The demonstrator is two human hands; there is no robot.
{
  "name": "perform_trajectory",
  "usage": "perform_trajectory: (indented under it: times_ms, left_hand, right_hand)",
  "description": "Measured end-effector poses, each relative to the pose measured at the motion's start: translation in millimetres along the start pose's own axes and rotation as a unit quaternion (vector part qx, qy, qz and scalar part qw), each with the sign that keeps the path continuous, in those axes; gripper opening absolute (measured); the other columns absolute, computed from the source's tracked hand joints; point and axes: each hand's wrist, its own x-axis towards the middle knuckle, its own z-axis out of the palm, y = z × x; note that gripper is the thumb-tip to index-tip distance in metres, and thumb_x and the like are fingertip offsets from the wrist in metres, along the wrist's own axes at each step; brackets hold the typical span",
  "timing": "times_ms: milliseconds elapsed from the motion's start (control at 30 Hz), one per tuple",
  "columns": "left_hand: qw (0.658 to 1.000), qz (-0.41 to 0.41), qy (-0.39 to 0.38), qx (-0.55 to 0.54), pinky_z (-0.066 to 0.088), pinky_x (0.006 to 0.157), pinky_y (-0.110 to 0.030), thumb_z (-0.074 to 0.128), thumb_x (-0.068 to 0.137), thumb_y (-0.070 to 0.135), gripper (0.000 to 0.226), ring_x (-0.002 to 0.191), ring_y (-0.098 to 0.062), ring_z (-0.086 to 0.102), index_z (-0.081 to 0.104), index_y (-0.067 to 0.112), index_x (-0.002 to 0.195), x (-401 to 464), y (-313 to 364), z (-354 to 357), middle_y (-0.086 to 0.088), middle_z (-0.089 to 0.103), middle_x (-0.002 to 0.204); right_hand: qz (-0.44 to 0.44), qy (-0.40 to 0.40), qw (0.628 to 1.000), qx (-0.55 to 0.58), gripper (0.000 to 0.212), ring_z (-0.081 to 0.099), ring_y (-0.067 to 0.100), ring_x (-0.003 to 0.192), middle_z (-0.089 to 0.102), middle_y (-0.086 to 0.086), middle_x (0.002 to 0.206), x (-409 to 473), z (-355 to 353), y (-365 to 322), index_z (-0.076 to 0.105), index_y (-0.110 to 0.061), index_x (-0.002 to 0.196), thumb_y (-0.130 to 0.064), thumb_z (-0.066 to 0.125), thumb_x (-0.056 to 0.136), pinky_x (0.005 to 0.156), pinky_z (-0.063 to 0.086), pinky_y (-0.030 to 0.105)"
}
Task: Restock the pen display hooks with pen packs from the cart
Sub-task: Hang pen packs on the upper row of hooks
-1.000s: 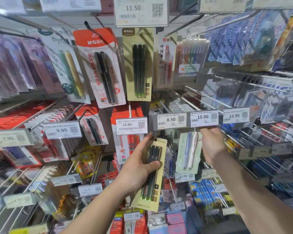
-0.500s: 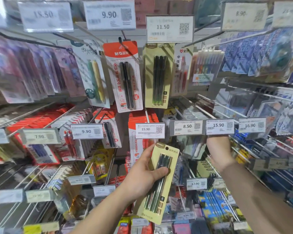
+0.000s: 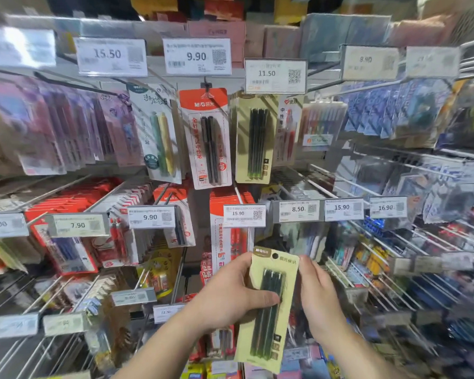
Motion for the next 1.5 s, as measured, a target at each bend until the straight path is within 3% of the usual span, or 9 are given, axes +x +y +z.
perform_trajectory:
  times_ms: [200,333,433,567,867,1133,1300,1433,1500]
  left_hand:
    - [0.998,0.061,0.006,0.022,0.054,0.102,-0.051,0.086,0.082,0.013,0.045,0.105,-0.023,0.074,0.064,0.025,0.119,-11,45,-17,0.001,0.078,0.110]
    - [0.993,0.111,0.005,0.036,0.053,0.103,-0.052,0.086,0.080,0.018,0.051,0.108,-0.024,0.073,0.064,0.029,0.126,-12,67,-28,0.001,0.077,0.113]
    - [0.988,0.151,0.029,0.033,0.055,0.095,-0.048,0.084,0.077,0.040,0.048,0.098,-0.024,0.072,0.068,0.035,0.121,-6,86,-38,0.002,0.077,0.109]
    - [0.982,0.173,0.075,0.002,0.050,0.061,-0.041,0.070,0.098,0.032,0.017,0.061,-0.023,0.060,0.072,0.018,0.108,5,125,-50,0.003,0.063,0.069]
    - [0.965,0.183,0.186,0.013,0.056,0.059,-0.040,0.067,0.099,0.032,0.023,0.059,-0.016,0.060,0.075,0.011,0.092,54,184,-67,0.004,0.064,0.064]
    - [0.946,0.204,0.249,0.046,0.037,0.056,-0.028,0.073,0.091,0.042,0.038,0.048,-0.011,0.046,0.068,0.014,0.066,75,204,-72,0.012,0.051,0.047]
    - [0.945,0.202,0.253,0.057,0.031,0.044,-0.020,0.070,0.095,0.042,0.026,0.038,0.001,0.041,0.076,0.018,0.086,80,208,-73,0.017,0.050,0.041]
    - [0.937,0.223,0.265,0.053,0.026,0.042,-0.018,0.073,0.092,0.045,0.043,0.041,-0.003,0.032,0.070,0.011,0.066,84,205,-69,0.014,0.046,0.042]
    - [0.934,0.230,0.268,0.052,0.030,0.043,-0.017,0.073,0.092,0.046,0.038,0.044,-0.002,0.037,0.075,0.013,0.072,87,204,-70,0.013,0.055,0.048]
  right_hand:
    - [0.001,-0.052,0.990,0.133,0.068,0.074,0.029,0.108,0.076,0.015,0.113,-2,13,-47,0.066,-0.009,0.126,-0.063,0.052,0.086,0.090,0.057,0.044]
    - [-0.112,-0.091,0.989,0.027,0.022,0.074,0.021,0.102,0.079,0.003,0.102,-3,26,-86,0.077,-0.033,0.098,-0.031,0.055,0.102,0.086,0.056,0.037]
    - [-0.175,-0.114,0.978,-0.002,0.032,0.072,0.015,0.100,0.078,-0.002,0.100,7,35,-112,0.076,-0.037,0.092,-0.022,0.053,0.106,0.091,0.052,0.037]
    - [-0.233,-0.096,0.968,0.012,0.021,0.065,0.012,0.085,0.073,-0.004,0.086,30,46,-146,0.075,-0.034,0.083,-0.025,0.062,0.097,0.082,0.049,0.033]
    - [-0.204,-0.040,0.978,0.020,0.010,0.074,0.023,0.095,0.079,0.001,0.092,81,69,-202,0.074,-0.023,0.091,-0.031,0.070,0.096,0.097,0.056,0.053]
    - [-0.234,0.009,0.972,-0.006,0.013,0.067,0.013,0.099,0.075,0.003,0.105,97,79,-218,0.070,-0.023,0.094,-0.026,0.061,0.102,0.086,0.050,0.032]
    - [-0.254,0.010,0.967,0.009,0.015,0.064,-0.003,0.091,0.073,-0.018,0.094,101,81,-220,0.072,-0.027,0.105,-0.020,0.058,0.103,0.081,0.047,0.022]
    - [-0.275,0.029,0.961,0.009,0.022,0.065,0.009,0.084,0.076,0.008,0.093,102,81,-217,0.073,-0.015,0.116,-0.016,0.055,0.104,0.076,0.049,0.029]
    - [-0.275,0.031,0.961,0.013,0.021,0.065,0.008,0.086,0.076,0.003,0.093,103,81,-219,0.073,-0.018,0.115,-0.015,0.055,0.104,0.077,0.050,0.027]
